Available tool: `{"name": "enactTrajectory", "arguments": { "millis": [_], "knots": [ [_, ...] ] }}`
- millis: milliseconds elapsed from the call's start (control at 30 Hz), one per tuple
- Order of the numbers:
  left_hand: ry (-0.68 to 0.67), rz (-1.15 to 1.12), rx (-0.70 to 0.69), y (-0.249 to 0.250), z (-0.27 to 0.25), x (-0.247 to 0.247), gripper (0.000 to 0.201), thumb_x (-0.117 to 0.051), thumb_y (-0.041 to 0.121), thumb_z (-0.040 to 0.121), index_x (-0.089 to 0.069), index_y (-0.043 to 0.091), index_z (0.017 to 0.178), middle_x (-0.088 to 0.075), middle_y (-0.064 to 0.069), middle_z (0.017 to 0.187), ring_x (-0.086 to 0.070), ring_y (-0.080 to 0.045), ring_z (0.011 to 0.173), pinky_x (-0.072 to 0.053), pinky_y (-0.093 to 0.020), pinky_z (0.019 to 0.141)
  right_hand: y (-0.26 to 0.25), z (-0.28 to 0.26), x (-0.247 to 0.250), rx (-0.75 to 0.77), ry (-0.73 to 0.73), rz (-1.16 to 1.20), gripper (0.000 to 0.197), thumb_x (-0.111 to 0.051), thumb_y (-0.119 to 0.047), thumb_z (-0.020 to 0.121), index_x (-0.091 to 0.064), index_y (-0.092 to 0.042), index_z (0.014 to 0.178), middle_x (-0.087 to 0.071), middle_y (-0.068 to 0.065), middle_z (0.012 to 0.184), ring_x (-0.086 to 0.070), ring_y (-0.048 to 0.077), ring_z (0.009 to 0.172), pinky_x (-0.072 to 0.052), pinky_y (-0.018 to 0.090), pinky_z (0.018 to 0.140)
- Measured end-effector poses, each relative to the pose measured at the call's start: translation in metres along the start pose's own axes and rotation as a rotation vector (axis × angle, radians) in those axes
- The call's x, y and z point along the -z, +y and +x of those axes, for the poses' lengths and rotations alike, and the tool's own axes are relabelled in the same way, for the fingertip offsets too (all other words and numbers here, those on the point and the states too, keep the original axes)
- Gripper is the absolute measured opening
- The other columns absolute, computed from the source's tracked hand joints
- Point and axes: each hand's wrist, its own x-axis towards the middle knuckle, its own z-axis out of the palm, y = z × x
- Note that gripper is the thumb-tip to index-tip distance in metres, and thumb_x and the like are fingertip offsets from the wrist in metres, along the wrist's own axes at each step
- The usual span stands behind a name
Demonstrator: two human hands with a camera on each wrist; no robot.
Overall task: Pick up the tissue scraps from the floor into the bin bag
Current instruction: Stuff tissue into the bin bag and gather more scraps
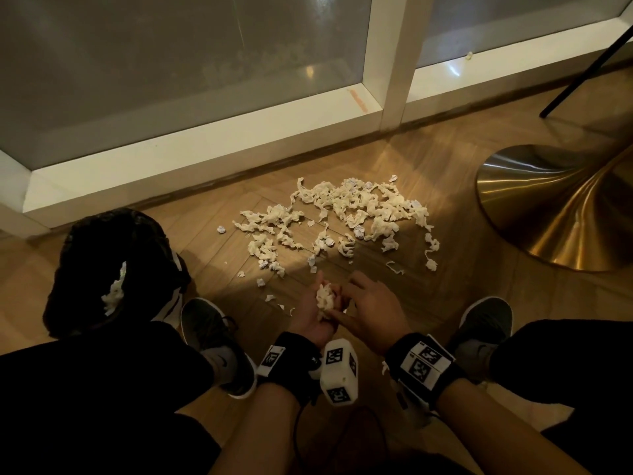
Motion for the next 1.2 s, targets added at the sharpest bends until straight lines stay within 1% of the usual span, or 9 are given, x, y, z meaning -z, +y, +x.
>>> {"name": "enactTrajectory", "arguments": {
  "millis": [133,233,367,600,700,800,967,1067,1200],
  "knots": [
    [0.048,-0.029,-0.041,-0.005,-0.003,-0.001,0.041,-0.033,0.037,0.101,-0.055,0.011,0.079,-0.058,-0.004,0.071,-0.057,-0.014,0.069,-0.042,-0.029,0.075,-0.002,0.008,-0.004,-0.030,0.035,-0.028,0.033,-0.065,-0.050,0.077,-0.055,-0.022,0.091,-0.045,-0.003,0.110,-0.046,0.013,0.091,-0.041,0.033,0.076],
    [0.062,-0.056,-0.046,-0.006,-0.001,0.002,0.039,-0.033,0.037,0.100,-0.058,0.010,0.085,-0.061,-0.006,0.075,-0.058,-0.016,0.074,-0.048,-0.027,0.070,-0.006,0.013,-0.008,0.016,0.045,-0.022,0.042,-0.069,-0.043,0.076,-0.058,-0.022,0.111,-0.048,0.000,0.123,-0.045,0.018,0.109,-0.045,0.038,0.085],
    [0.116,-0.065,-0.082,0.000,0.007,0.016,0.042,-0.051,0.048,0.089,-0.060,0.008,0.099,-0.060,-0.007,0.092,-0.056,-0.016,0.085,-0.043,-0.023,0.076,-0.017,0.017,-0.021,0.305,0.133,-0.101,0.027,-0.055,-0.028,0.080,-0.073,-0.023,0.100,-0.070,-0.002,0.107,-0.055,0.019,0.103,-0.042,0.031,0.081],
    [0.159,-0.077,-0.170,0.012,0.007,0.037,0.057,-0.049,0.056,0.091,-0.068,0.004,0.106,-0.067,-0.013,0.103,-0.063,-0.024,0.094,-0.048,-0.035,0.092,-0.038,0.031,-0.031,0.300,-0.178,-0.219,0.037,-0.043,-0.030,0.086,-0.068,-0.022,0.112,-0.060,0.003,0.123,-0.053,0.031,0.112,-0.049,0.043,0.086],
    [0.283,0.009,-0.256,0.018,0.013,0.048,0.040,-0.060,0.045,0.088,-0.071,0.008,0.097,-0.069,-0.010,0.087,-0.064,-0.020,0.073,-0.052,-0.031,0.066,-0.044,0.045,-0.025,0.338,-0.239,-0.119,0.035,-0.036,-0.033,0.094,-0.066,-0.027,0.111,-0.048,-0.004,0.128,-0.042,0.020,0.117,-0.042,0.037,0.096],
    [0.354,0.125,-0.304,0.033,0.013,0.049,0.032,-0.058,0.035,0.092,-0.058,0.017,0.065,-0.048,0.003,0.049,-0.041,-0.010,0.041,-0.029,-0.019,0.042,-0.044,0.060,-0.011,0.261,-0.327,0.168,0.024,-0.052,-0.024,0.094,-0.066,-0.020,0.113,-0.042,-0.006,0.126,-0.041,0.011,0.115,-0.039,0.027,0.100],
    [0.431,0.335,-0.374,0.082,0.002,0.060,0.033,-0.056,0.037,0.093,-0.050,0.018,0.066,-0.048,0.003,0.056,-0.043,-0.009,0.041,-0.035,-0.021,0.041,-0.040,0.063,0.009,0.174,-0.252,0.384,0.028,-0.056,-0.005,0.090,-0.066,-0.023,0.109,-0.049,-0.016,0.114,-0.049,-0.009,0.106,-0.042,0.006,0.085],
    [0.511,0.512,-0.486,0.130,-0.016,0.077,0.034,-0.055,0.046,0.090,-0.050,0.021,0.069,-0.052,0.003,0.066,-0.050,-0.012,0.055,-0.043,-0.025,0.052,-0.018,0.060,0.007,0.046,-0.268,0.318,0.022,-0.056,-0.011,0.091,-0.067,-0.025,0.104,-0.050,-0.019,0.115,-0.048,-0.007,0.102,-0.038,0.006,0.075],
    [0.662,0.770,-0.604,0.215,-0.053,0.108,0.039,-0.052,0.046,0.091,-0.050,0.016,0.067,-0.052,-0.002,0.061,-0.051,-0.019,0.054,-0.048,-0.031,0.060,0.027,0.039,-0.006,-0.182,-0.464,0.169,0.024,-0.061,-0.014,0.090,-0.060,-0.038,0.087,-0.063,-0.003,0.113,-0.055,0.006,0.095,-0.043,0.018,0.083]
  ]
}}
